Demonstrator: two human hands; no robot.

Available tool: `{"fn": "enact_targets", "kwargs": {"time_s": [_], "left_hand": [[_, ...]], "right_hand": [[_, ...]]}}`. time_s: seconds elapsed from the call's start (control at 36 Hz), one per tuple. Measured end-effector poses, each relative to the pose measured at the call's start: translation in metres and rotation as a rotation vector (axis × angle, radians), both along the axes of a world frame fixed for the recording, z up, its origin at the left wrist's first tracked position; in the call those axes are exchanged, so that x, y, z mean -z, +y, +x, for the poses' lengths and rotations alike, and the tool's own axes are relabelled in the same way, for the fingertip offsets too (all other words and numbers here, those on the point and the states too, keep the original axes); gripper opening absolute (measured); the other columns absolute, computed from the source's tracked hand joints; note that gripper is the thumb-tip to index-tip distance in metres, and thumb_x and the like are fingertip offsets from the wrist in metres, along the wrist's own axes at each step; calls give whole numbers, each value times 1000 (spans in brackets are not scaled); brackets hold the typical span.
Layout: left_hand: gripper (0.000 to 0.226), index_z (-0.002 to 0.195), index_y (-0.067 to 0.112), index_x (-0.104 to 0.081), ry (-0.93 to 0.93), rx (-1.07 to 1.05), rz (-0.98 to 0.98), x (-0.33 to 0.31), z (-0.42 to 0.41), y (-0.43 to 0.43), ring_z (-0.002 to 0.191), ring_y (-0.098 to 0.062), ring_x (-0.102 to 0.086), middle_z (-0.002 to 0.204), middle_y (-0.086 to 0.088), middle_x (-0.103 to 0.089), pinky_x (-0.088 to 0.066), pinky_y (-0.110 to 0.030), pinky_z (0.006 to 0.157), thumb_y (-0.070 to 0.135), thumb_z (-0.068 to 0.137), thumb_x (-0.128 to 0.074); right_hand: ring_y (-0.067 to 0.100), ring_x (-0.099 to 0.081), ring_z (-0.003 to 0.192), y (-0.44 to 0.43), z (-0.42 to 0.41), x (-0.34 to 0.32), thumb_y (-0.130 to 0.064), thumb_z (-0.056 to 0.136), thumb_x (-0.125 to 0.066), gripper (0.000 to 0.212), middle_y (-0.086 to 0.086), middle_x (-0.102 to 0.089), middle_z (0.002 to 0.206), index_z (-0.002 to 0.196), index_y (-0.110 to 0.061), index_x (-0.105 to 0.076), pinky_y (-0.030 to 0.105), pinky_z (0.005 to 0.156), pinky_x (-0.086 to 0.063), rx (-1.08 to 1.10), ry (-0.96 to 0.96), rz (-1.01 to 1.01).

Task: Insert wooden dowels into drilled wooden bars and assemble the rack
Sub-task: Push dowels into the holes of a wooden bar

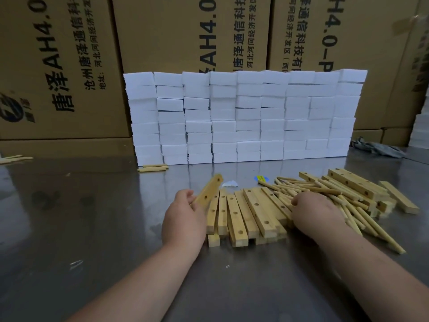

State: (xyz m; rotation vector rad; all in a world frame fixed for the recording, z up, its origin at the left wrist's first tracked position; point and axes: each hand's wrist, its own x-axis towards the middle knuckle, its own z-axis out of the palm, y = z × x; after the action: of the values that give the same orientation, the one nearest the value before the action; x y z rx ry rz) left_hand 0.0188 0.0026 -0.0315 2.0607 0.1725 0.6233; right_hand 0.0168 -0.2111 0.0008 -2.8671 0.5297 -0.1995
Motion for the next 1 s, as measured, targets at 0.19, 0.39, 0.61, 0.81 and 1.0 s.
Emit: {"fn": "enact_targets", "kwargs": {"time_s": [0.19, 0.39, 0.61, 0.81, 1.0], "left_hand": [[24, 116, 22, -50, -51, -9, -32, -1, -1, -1, 96, -20, -59, 110, 9, -59, -50, -37, 84, 16, 96, -39], [19, 110, 26, -49, -80, 24, -68, -1, -2, -2, 93, -20, -59, 106, 10, -58, -51, -41, 82, 16, 97, -38], [21, 113, 25, -50, -92, 30, -64, 0, -3, -1, 91, -14, -56, 102, 14, -55, -49, -34, 80, 17, 97, -38], [17, 105, 30, -47, -95, 44, -72, 0, -4, -1, 84, -8, -56, 101, 14, -55, -48, -30, 71, 17, 97, -38], [17, 102, 33, -46, -94, 57, -50, 0, -4, -1, 82, -8, -56, 100, 13, -57, -46, -30, 70, 18, 97, -38]], "right_hand": [[16, -49, 68, -1, 3, 1, -10, 86, -47, 27, -1, -48, 73, 105, -20, -62, 29, 63, -43, 29, 28, -33], [18, -54, 69, -7, 5, 2, -10, 87, -46, 16, 4, -57, 77, 87, -13, -61, 27, 60, -43, 43, 36, 37], [20, -58, 89, -11, 7, 3, -12, 88, -49, 24, 2, -63, 99, 105, -19, -65, 31, 78, -51, 4, 7, 66], [20, -58, 91, -16, 6, 4, -17, 89, -49, 23, 2, -64, 99, 106, -18, -65, 35, 83, -52, 13, -11, 63], [23, -58, 93, -15, 10, 7, -16, 89, -51, 22, 5, -64, 100, 106, -16, -64, 40, 86, -51, 30, 6, 43]]}}
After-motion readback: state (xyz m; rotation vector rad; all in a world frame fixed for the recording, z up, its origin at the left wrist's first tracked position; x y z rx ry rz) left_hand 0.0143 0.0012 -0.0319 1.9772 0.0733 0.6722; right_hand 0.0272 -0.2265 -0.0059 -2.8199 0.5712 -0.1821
